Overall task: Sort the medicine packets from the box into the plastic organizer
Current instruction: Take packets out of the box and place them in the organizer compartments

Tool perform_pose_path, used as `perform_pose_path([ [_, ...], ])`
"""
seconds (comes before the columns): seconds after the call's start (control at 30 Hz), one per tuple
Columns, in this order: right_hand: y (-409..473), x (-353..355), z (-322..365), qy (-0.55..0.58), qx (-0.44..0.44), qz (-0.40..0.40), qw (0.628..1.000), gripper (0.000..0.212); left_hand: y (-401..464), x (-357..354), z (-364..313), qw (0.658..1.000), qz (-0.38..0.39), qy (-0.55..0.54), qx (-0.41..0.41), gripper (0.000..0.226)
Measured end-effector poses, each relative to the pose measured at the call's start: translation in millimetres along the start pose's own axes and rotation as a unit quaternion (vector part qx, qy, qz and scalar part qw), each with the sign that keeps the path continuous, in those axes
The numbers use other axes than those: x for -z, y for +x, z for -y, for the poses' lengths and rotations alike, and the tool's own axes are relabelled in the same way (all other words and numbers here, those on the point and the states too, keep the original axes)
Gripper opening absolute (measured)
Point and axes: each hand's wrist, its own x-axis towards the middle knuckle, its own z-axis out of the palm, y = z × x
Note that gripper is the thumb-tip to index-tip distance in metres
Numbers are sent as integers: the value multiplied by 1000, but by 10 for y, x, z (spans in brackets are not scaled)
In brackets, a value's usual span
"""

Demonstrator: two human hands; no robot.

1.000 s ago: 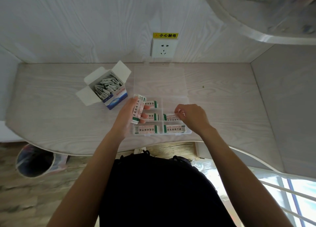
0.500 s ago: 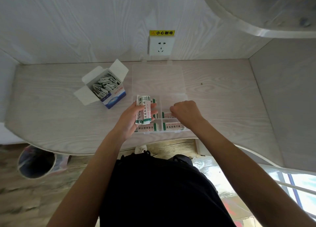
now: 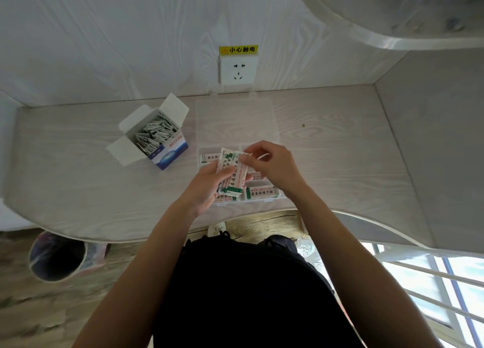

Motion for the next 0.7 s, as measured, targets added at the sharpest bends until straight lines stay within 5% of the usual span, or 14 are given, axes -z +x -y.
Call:
perform_pose_path([
  [0.27,-17,49,-39,64,-11,51,997,13,38,-12,7,993,-42,108,-23,22],
  [0.7,-50,196,-125,80,9,24,996,25,19,19,-16,993,-67,87,-40,20],
])
